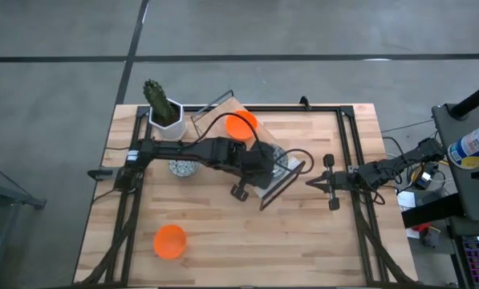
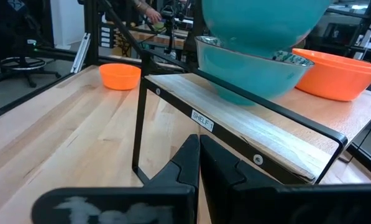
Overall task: Pick & Place Mini bowls
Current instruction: Stack the bottom blue patterned bowl on top of the blue patterned bowl on the shelf
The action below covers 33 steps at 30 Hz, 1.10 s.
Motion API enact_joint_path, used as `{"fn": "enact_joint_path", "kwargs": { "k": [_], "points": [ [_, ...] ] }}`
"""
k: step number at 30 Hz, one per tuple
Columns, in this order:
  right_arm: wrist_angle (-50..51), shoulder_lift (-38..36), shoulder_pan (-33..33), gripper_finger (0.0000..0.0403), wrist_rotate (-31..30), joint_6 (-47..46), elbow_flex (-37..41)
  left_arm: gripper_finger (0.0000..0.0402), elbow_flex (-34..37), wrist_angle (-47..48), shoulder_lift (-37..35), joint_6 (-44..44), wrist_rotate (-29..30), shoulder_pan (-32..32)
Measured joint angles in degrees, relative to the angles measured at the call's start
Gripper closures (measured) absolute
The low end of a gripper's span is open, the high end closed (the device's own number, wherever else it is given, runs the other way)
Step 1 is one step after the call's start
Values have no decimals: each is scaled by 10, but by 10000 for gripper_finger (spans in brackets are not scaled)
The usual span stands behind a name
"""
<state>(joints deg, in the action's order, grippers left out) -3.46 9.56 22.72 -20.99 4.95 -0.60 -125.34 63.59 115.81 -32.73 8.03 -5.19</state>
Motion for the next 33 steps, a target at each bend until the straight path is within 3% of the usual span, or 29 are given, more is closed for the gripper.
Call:
{"fn": "enact_joint_path", "kwargs": {
  "k": [13, 33],
  "points": [
    [0, 0, 0, 394, 0, 0, 0, 353, 1, 13, 24, 3, 12, 3],
    [0, 0, 0, 394, 0, -2, 0, 351, -20, 45, 19, 28, 22, 5]
  ]
}}
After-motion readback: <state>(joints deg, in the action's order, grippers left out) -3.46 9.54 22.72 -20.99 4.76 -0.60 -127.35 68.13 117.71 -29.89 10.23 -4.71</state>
